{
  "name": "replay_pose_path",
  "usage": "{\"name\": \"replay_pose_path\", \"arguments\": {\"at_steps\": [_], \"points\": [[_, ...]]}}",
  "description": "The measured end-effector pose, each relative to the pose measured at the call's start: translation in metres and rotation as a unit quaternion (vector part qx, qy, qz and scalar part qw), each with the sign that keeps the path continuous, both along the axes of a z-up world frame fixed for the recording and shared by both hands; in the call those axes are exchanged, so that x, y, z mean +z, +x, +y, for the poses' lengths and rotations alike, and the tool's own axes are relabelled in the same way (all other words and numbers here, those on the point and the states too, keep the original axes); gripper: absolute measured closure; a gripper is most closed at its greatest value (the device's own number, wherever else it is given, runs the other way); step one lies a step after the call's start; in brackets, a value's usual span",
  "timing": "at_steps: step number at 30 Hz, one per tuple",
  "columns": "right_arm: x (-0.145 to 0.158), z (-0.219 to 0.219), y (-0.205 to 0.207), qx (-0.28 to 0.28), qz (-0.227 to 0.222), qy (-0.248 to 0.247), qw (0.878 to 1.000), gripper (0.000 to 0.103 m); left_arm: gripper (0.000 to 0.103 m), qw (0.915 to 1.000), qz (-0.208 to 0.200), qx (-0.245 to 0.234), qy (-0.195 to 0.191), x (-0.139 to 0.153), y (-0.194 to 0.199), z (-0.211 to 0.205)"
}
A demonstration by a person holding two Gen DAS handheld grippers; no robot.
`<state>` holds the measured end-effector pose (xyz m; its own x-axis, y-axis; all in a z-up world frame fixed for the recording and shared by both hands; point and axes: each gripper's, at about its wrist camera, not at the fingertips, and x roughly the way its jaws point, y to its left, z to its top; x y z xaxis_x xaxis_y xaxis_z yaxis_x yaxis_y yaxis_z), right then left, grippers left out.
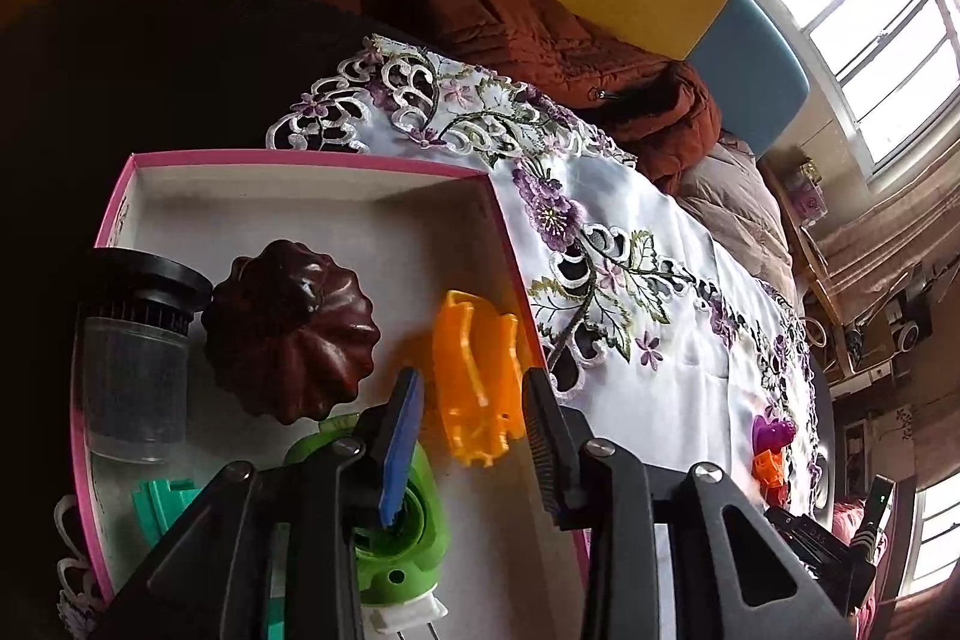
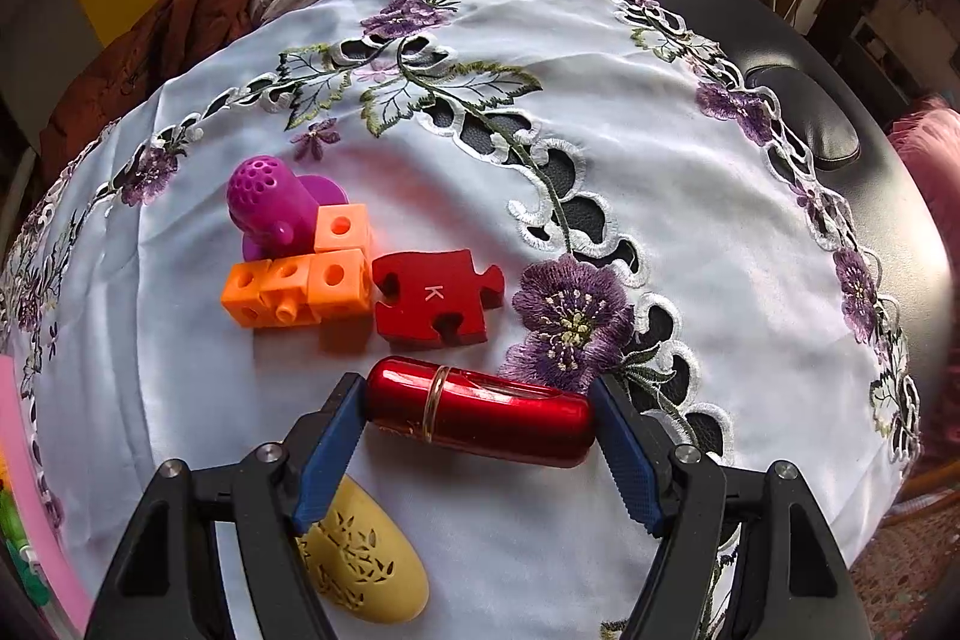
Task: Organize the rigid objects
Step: 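Carry the orange clip into the tray and open the left gripper, then lift the red cylinder with the right gripper and carry it toward the tray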
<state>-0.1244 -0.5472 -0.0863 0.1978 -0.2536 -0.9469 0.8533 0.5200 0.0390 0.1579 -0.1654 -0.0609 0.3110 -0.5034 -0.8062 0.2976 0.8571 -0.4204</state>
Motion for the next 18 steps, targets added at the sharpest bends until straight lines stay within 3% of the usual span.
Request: {"name": "replay_pose_path", "arguments": {"at_steps": [5, 10, 18], "points": [[0.000, 0.000, 0.002, 0.006, 0.004, -0.005, 1.000, 0.028, 0.068, 0.9982, -0.054, -0.015, 0.022, 0.019, -0.020, 0.008], [-0.001, 0.002, 0.005, 0.013, 0.015, -0.012, 1.000, 0.028, 0.066, 0.9904, -0.121, -0.043, 0.050, 0.040, -0.058, 0.012], [0.000, 0.003, 0.006, 0.021, 0.024, -0.022, 0.999, 0.028, 0.066, 0.9886, -0.126, -0.049, 0.065, 0.039, -0.104, 0.036]]}}
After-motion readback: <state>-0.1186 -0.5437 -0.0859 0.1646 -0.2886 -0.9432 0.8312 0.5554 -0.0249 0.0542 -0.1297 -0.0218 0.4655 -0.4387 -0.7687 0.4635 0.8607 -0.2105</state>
